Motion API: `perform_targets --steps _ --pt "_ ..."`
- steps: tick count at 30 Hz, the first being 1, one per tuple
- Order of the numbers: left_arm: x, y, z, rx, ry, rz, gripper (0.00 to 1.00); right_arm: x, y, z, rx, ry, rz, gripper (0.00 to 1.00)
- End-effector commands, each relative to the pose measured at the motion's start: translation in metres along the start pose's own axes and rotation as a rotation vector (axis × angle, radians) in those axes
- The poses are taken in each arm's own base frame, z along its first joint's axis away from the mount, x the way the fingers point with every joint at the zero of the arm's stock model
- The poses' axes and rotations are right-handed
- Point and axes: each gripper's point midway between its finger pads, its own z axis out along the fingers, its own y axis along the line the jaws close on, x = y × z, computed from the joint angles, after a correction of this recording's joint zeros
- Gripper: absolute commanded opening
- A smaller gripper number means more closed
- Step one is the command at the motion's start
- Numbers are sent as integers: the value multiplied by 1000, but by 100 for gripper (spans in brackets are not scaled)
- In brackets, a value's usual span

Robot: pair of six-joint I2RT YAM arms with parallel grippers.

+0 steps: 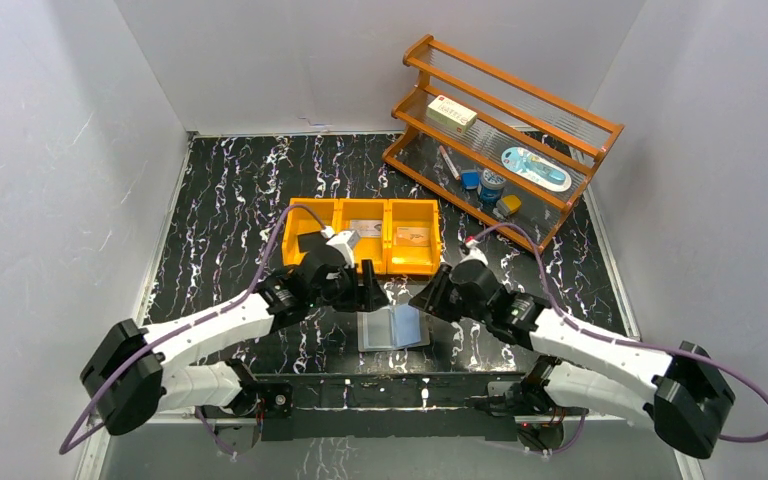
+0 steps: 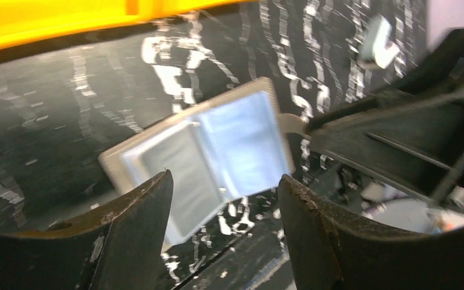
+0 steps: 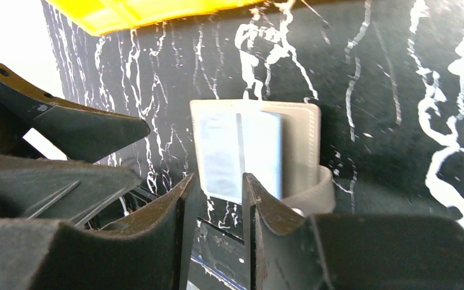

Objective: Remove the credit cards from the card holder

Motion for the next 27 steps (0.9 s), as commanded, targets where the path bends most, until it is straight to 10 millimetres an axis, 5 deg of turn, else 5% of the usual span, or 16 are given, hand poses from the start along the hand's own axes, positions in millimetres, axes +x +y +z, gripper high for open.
perform_targets --steps 1,11,27 --pt "-1 71 -28 -360 -79 -39 64 -9 43 3 -72 4 -138 43" --pt "-8 126 -80 -518 -255 -224 82 23 37 43 221 60 -337 66" --pt "-9 118 -86 -443 -265 -231 83 59 21 88 384 180 -470 73"
